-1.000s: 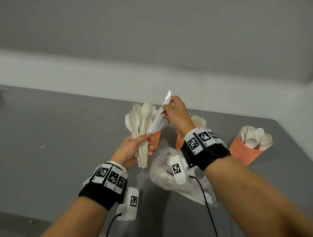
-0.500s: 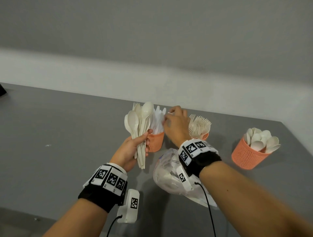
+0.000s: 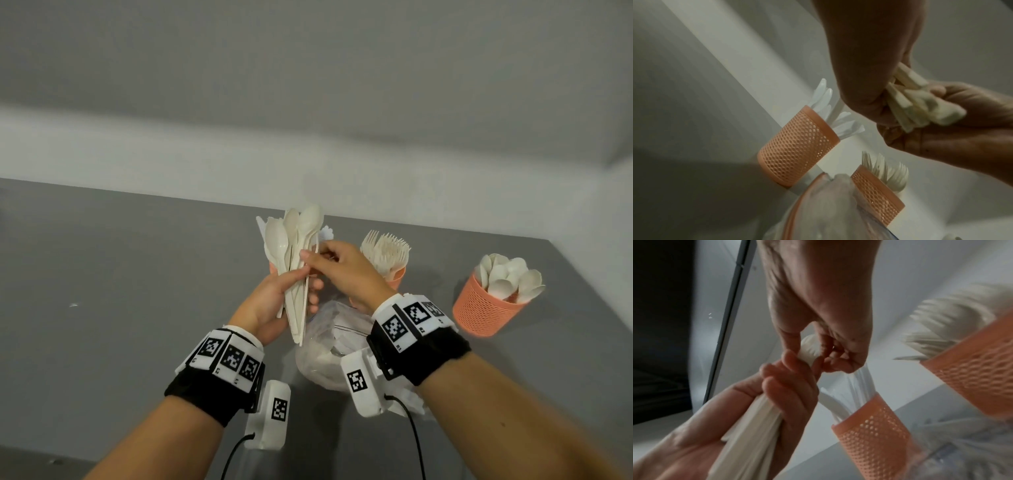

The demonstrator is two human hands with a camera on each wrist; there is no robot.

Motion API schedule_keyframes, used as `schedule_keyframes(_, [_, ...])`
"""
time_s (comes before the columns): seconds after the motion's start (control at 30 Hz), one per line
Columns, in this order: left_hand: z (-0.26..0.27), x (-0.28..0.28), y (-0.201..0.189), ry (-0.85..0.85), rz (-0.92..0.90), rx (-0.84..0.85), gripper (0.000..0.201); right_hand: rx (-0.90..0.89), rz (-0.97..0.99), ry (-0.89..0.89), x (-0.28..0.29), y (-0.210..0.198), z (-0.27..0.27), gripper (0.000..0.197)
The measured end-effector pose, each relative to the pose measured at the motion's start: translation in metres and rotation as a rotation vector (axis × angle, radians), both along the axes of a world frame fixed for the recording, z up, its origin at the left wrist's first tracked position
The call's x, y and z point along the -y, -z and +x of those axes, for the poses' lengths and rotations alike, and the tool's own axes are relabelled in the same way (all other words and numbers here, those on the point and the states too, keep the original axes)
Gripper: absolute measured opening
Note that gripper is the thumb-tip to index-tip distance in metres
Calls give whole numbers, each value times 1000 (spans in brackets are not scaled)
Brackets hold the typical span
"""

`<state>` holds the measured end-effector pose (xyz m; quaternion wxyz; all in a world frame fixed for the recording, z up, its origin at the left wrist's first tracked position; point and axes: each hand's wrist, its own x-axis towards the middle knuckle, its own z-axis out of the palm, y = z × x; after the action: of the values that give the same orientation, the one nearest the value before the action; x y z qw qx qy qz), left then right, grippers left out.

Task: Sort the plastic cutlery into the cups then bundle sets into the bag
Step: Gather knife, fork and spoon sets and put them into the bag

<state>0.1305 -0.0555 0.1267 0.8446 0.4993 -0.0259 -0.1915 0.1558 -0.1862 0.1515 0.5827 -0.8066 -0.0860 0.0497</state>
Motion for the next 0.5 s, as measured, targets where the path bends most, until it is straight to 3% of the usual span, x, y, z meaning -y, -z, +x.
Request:
schedule_keyframes(0.13, [3,11,1,-27,8,-1,21,-48,222,124,15,4,-1,16])
schedule_keyframes(0.27, [6,23,3,-85,56,-13,6,-35,427,286,26,-5,0,13])
schedule_keyframes(0.33, [4,29,3,-73,164,45,9,-43,420,254,28,-10,-1,12])
schedule_keyframes(0.43, [1,37,1,-19,228,117,9,12,276,325,32,-7,3,44])
schedule_keyframes(0.5, [0,40,2,17,220,142,15,20,277,353,37,-6,5,39])
